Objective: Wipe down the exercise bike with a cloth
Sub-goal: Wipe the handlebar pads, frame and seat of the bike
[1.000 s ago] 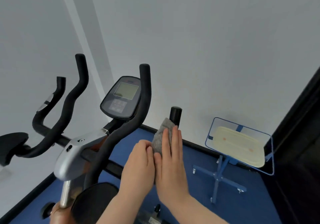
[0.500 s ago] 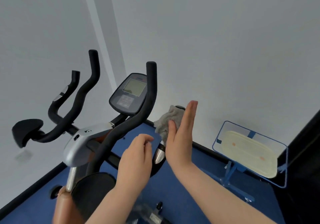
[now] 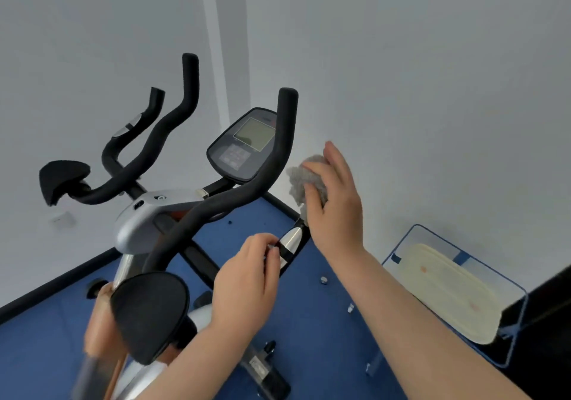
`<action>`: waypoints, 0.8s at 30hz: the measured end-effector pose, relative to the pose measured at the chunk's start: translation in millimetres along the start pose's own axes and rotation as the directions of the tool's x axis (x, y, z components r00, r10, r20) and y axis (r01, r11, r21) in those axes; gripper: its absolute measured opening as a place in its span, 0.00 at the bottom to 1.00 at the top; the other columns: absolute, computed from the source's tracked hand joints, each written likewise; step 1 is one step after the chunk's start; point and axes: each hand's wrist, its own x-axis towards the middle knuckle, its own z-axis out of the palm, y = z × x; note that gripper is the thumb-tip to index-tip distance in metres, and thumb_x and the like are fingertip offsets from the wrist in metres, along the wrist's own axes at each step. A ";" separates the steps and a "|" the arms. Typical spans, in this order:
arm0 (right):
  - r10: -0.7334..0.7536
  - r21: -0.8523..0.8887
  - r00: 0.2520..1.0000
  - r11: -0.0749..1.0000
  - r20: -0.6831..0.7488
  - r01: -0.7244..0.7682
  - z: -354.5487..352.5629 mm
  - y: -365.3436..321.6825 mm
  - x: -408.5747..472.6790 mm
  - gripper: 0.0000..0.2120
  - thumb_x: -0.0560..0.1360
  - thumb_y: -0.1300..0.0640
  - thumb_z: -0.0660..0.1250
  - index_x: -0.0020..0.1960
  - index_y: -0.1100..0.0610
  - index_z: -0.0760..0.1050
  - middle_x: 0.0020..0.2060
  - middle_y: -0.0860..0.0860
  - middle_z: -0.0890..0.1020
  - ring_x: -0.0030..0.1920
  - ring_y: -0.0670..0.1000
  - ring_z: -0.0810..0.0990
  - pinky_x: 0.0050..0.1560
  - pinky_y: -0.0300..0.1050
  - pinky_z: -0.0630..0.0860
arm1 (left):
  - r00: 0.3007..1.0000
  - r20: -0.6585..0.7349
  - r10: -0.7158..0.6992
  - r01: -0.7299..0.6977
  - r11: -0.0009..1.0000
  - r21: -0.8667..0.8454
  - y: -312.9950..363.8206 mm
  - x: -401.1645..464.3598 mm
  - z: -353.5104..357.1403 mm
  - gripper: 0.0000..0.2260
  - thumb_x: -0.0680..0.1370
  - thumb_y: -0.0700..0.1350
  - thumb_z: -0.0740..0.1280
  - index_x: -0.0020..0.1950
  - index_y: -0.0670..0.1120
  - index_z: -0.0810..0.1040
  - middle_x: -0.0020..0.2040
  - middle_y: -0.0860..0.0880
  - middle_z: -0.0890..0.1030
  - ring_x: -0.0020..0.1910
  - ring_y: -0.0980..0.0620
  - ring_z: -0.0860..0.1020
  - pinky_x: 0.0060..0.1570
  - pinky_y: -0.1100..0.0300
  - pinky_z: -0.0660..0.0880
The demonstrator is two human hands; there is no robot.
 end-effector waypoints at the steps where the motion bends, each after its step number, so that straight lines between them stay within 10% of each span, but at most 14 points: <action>1: 0.006 -0.041 0.998 0.999 0.061 -0.004 -3.7 4.0 -3.7 0.13 0.77 0.67 0.63 0.59 0.58 0.78 0.73 0.53 0.67 0.70 0.46 0.66 0.59 0.19 0.58 | 1.000 -0.007 0.004 -0.004 1.000 0.013 -1.0 0.1 0.6 0.11 0.81 0.52 0.53 0.53 0.52 0.73 0.40 0.59 0.76 0.31 0.56 0.74 0.29 0.67 0.64; 7: 0.172 -0.092 0.919 0.985 0.355 -0.149 -9.9 -4.8 18.6 0.22 0.74 0.36 0.59 0.38 0.51 0.80 0.55 0.41 0.79 0.55 0.41 0.76 0.51 0.33 0.69 | 0.999 -0.050 0.003 0.001 0.997 0.077 2.7 1.1 2.3 0.13 0.81 0.51 0.52 0.51 0.49 0.73 0.33 0.59 0.74 0.26 0.54 0.72 0.26 0.70 0.57; 10: 0.238 0.003 0.890 0.966 0.389 -0.259 -14.3 1.8 36.3 0.16 0.77 0.44 0.64 0.39 0.53 0.81 0.39 0.45 0.83 0.42 0.44 0.79 0.46 0.44 0.76 | 0.999 -0.046 -0.009 0.013 0.996 0.091 4.9 -0.2 2.6 0.13 0.81 0.51 0.51 0.50 0.49 0.74 0.32 0.58 0.74 0.25 0.53 0.73 0.25 0.68 0.58; 13: 0.281 0.218 0.933 0.919 0.226 -0.330 -2.0 7.9 13.6 0.07 0.78 0.54 0.65 0.44 0.52 0.81 0.43 0.43 0.83 0.47 0.42 0.80 0.50 0.40 0.75 | 0.999 -0.041 -0.009 0.014 0.993 0.114 5.3 -0.7 3.4 0.14 0.81 0.51 0.51 0.49 0.48 0.74 0.30 0.56 0.75 0.25 0.53 0.72 0.25 0.67 0.58; 16: 0.145 0.145 0.989 0.980 -0.040 -0.138 13.2 5.3 -3.5 0.06 0.78 0.61 0.65 0.48 0.56 0.81 0.51 0.47 0.80 0.52 0.42 0.77 0.53 0.29 0.69 | 0.999 -0.039 -0.011 0.016 0.992 0.128 5.3 0.0 4.0 0.14 0.81 0.50 0.50 0.49 0.48 0.74 0.28 0.56 0.74 0.24 0.53 0.72 0.24 0.66 0.58; 19: -0.151 0.002 0.979 0.988 0.138 0.152 0.3 19.1 14.7 0.07 0.77 0.64 0.66 0.49 0.57 0.83 0.50 0.48 0.80 0.50 0.46 0.78 0.52 0.35 0.73 | 0.999 -0.035 -0.005 0.009 0.991 0.134 5.1 0.3 3.3 0.14 0.81 0.50 0.51 0.48 0.48 0.74 0.28 0.56 0.73 0.23 0.53 0.71 0.24 0.67 0.56; 24: 0.228 0.393 0.971 0.888 0.071 -0.237 -10.6 7.7 15.2 0.08 0.78 0.62 0.66 0.50 0.55 0.84 0.50 0.45 0.83 0.52 0.42 0.80 0.51 0.31 0.73 | 0.999 -0.045 -0.002 0.008 0.990 0.138 6.9 0.1 2.7 0.14 0.81 0.49 0.51 0.47 0.47 0.74 0.27 0.56 0.72 0.22 0.54 0.70 0.25 0.68 0.53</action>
